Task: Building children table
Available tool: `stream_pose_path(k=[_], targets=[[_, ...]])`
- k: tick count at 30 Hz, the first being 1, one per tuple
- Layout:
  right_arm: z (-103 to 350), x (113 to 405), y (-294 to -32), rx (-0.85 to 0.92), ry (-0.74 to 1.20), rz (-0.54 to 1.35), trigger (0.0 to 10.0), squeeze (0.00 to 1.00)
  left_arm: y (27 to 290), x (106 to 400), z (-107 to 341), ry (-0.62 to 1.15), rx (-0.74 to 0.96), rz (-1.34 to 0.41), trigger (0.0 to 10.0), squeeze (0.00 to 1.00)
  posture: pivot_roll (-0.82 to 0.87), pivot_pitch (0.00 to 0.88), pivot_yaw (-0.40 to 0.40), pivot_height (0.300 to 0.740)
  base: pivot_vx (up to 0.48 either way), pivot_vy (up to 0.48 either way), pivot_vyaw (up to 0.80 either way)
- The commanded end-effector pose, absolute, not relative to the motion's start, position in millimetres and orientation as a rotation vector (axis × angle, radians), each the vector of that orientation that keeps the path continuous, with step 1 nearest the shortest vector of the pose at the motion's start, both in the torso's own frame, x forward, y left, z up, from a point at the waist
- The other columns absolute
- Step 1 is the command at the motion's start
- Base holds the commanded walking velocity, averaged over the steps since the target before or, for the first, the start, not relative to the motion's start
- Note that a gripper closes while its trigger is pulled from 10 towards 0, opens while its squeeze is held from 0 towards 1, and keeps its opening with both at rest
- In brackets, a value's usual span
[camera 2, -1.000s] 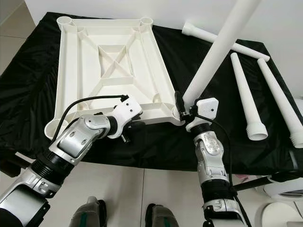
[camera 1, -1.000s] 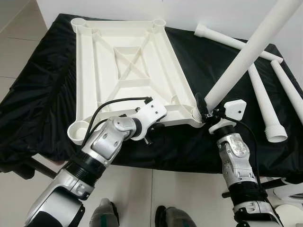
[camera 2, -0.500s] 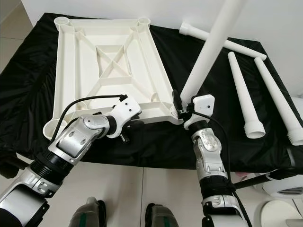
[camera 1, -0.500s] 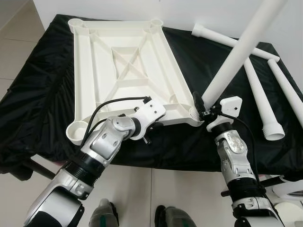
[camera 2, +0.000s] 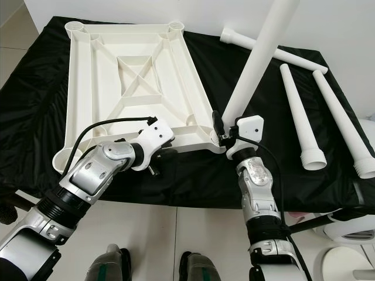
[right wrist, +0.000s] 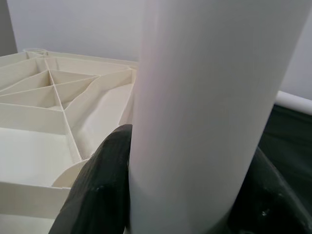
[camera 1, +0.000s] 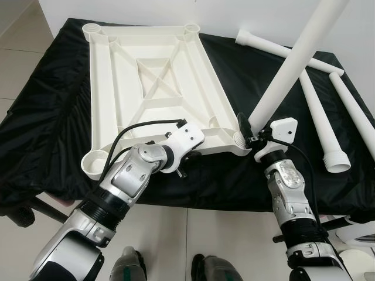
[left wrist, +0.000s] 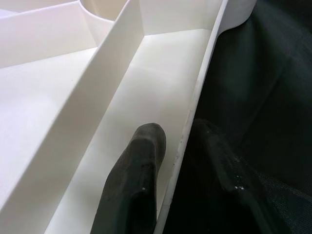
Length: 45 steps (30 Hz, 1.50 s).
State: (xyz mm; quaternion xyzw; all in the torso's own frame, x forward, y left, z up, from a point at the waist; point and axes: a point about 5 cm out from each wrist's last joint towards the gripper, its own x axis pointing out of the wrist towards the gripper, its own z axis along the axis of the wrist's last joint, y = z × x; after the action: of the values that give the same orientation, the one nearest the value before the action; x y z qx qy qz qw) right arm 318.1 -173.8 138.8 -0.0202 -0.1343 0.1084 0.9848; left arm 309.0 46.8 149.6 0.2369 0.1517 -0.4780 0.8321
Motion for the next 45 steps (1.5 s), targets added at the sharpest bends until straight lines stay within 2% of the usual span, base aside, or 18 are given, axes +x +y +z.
stream_pose_path(k=[1,23,35,45], targets=[[89,306,-195,-0.031,-0.017,0.077,10.0,0.00,48,308,157,0.297,0.527,-1.024,10.0,0.00,0.02,0.125,-0.045,0.740,0.000,0.000,0.00],[101,301,-176,-0.037,-0.100,-0.194,10.0,0.00,47,307,156,0.295,0.529,-1.029,10.0,0.00,0.02,0.114,-0.049,0.740,0.000,0.000,0.00],[115,305,-170,0.001,-0.126,-0.413,10.0,0.00,47,307,157,0.295,0.526,-1.030,10.0,0.00,0.03,0.118,-0.048,0.740,0.000,0.000,0.00],[120,307,-163,-0.021,-0.136,-0.421,10.0,0.00,46,307,157,0.294,0.524,-1.026,10.0,0.00,0.03,0.122,-0.050,0.740,0.000,0.000,0.00]])
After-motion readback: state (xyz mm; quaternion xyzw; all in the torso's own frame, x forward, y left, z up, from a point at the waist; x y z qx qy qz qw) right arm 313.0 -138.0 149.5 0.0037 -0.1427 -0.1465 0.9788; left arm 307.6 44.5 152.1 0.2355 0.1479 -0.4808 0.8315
